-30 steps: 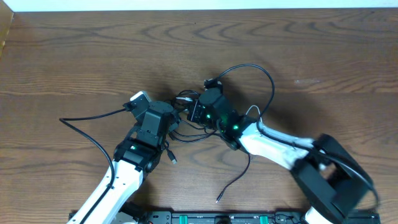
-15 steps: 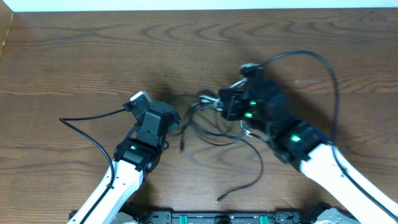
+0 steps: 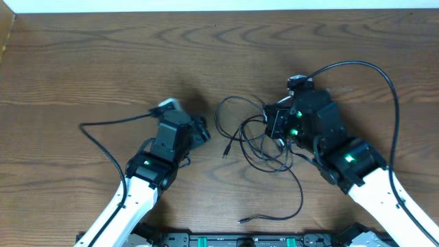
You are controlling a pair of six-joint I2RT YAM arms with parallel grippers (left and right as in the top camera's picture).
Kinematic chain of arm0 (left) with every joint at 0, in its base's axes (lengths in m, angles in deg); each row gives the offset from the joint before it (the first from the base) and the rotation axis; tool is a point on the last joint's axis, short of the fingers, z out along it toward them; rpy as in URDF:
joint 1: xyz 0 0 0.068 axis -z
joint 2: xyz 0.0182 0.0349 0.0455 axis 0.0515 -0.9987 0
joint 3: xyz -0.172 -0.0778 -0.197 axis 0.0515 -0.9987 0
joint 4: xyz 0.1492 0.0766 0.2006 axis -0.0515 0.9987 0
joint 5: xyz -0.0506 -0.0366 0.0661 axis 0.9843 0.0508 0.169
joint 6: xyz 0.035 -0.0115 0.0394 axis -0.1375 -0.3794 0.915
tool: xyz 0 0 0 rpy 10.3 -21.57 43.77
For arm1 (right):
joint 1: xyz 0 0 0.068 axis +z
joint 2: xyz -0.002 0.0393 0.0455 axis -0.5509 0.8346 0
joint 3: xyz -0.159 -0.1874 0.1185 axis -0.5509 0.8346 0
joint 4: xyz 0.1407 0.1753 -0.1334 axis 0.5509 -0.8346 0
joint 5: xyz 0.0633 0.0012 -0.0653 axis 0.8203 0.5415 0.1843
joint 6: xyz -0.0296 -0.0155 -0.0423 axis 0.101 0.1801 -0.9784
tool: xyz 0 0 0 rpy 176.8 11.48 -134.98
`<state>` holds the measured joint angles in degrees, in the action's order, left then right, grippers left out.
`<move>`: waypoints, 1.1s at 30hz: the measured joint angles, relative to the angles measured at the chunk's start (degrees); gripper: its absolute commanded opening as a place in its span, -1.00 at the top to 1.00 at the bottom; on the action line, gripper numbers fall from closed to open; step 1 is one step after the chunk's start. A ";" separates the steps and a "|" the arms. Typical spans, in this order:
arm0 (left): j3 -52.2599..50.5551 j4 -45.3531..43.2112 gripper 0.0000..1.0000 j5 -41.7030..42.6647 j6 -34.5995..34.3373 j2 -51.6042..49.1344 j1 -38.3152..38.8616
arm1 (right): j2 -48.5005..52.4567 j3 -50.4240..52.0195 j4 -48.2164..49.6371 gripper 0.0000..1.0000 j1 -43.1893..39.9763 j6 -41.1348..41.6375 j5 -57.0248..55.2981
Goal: Untangle cables
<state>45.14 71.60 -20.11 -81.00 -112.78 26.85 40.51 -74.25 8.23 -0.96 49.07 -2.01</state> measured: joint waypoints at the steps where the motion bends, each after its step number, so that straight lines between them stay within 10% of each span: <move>1: 0.00 -0.44 -0.44 3.37 2.93 0.00 0.00 | 1.14 0.00 0.79 0.98 0.00 1.14 0.00; 14: 0.00 -0.70 -0.44 18.29 14.56 0.00 0.00 | 22.10 0.00 28.17 0.95 0.00 16.00 3.69; 18: 0.00 -0.70 -0.44 18.99 14.88 0.00 0.00 | 24.83 0.00 28.11 0.14 -0.50 14.25 1.40; 21: 0.00 -0.70 -0.44 19.04 14.91 0.00 0.00 | 24.68 0.00 28.20 -0.08 -1.64 10.51 0.83; 33: 0.00 -0.70 -0.44 19.21 14.91 0.00 0.00 | 23.17 0.00 13.81 -0.23 -8.31 2.12 0.92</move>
<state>45.14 70.90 -0.90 -66.10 -112.78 26.85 63.68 -74.25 22.04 -9.27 51.19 -1.09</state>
